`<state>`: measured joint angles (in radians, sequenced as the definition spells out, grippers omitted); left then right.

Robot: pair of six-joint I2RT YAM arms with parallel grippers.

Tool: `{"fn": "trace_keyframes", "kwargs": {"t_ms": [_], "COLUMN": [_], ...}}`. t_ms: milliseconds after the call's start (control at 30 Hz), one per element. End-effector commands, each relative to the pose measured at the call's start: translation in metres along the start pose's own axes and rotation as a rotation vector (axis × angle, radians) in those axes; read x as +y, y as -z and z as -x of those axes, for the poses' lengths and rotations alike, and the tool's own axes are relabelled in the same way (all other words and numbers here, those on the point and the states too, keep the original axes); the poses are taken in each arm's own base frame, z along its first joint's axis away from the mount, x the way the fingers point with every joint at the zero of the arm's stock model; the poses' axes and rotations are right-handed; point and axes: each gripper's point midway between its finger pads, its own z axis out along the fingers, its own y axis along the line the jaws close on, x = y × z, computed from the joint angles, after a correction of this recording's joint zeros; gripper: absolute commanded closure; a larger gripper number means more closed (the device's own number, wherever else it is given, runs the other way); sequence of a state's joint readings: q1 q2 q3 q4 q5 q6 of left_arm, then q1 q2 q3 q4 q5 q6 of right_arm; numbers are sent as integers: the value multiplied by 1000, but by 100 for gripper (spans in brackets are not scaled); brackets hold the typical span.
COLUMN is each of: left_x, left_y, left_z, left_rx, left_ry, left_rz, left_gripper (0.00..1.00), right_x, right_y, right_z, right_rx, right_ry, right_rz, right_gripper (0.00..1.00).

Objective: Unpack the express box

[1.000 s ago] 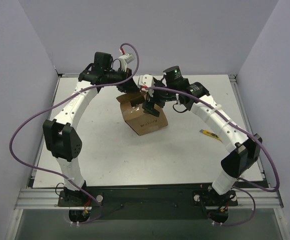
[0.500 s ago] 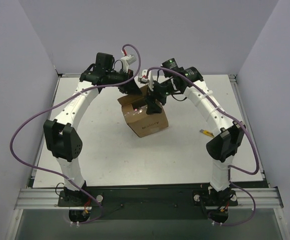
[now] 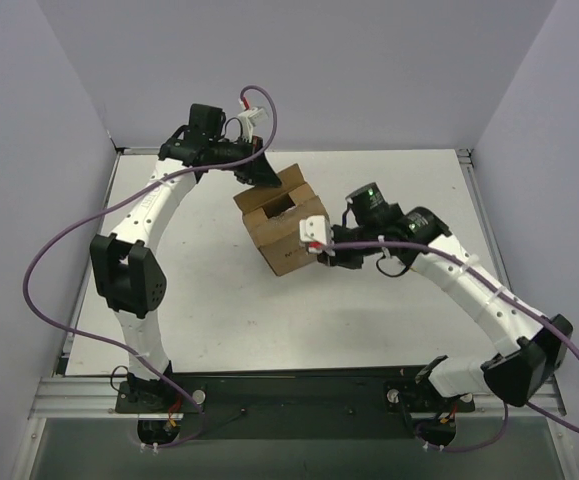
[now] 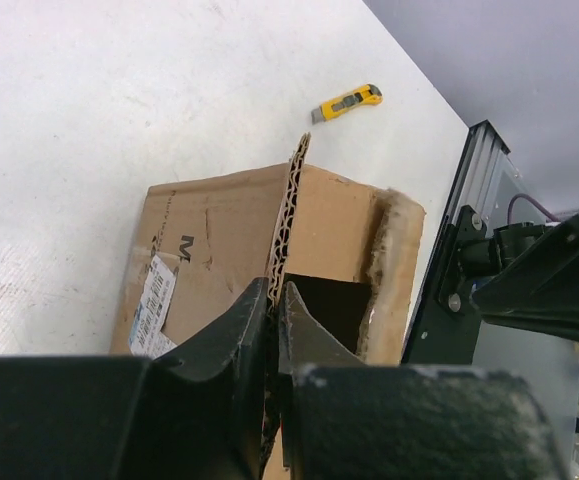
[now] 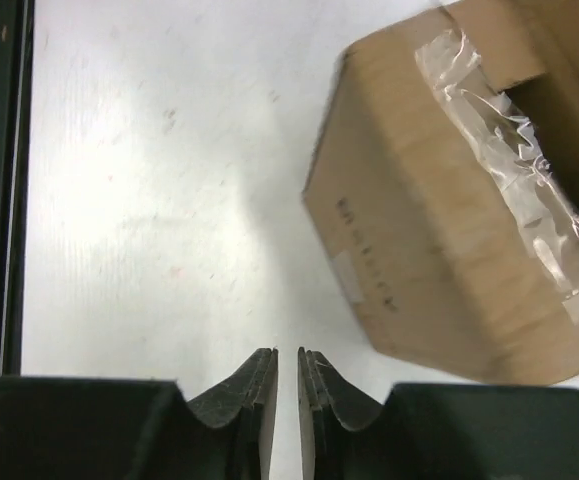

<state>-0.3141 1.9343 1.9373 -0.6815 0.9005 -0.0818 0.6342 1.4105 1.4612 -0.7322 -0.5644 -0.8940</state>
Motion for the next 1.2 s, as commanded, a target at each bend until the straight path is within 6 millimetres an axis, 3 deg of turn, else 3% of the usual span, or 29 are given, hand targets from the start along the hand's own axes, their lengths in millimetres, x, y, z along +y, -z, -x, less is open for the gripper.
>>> {"fn": "trace_keyframes", "kwargs": {"t_ms": [0, 100, 133, 233, 433, 533, 567, 667, 733, 767, 867, 967, 1100, 1167], "left_x": [-13, -31, -33, -38, -43, -50, -53, -60, -62, -62, -56, -50, -49, -51], "left_y": [6, 7, 5, 2, 27, 34, 34, 29, 25, 24, 24, 26, 25, 23], "left_z": [15, 9, -1, -7, 12, 7, 2, -1, 0, 3, 7, 8, 8, 8], "left_rx": [-41, -36, -18, -20, -83, -84, -76, -61, -60, -65, -81, -92, -97, -96], "left_ry": [-21, 21, 91, 137, 90, 55, 53, 31, 20, 13, 26, 48, 61, 70], "left_rz": [-74, -176, -201, -229, -158, -135, -139, -132, -91, -70, 24, 74, 73, 54], "left_gripper": [100, 100, 100, 100, 100, 100, 100, 100, 100, 100, 100, 100, 100, 100], "right_x": [-1, -3, -7, -18, -49, -75, -92, -119, -134, -134, -129, -112, -83, -79], "right_y": [-18, -34, -36, -31, 22, 48, 61, 57, 47, 28, 9, -4, -22, -24], "right_z": [-29, -48, -48, -38, 9, 48, 69, 92, 87, 85, 70, 53, 37, 19], "right_rx": [46, 77, 76, 57, -121, -263, -315, -346, -306, -272, -181, -113, -3, 80], "right_ry": [143, 84, 62, -30, -206, -338, -340, -379, -421, -440, -494, -516, -465, -434], "right_rz": [-128, -160, -176, -222, -353, -401, -422, -439, -494, -485, -512, -514, -508, -560], "right_gripper": [90, 92, 93, 94, 97, 95, 89, 85, 77, 59, 41, 31, 26, 25]}}
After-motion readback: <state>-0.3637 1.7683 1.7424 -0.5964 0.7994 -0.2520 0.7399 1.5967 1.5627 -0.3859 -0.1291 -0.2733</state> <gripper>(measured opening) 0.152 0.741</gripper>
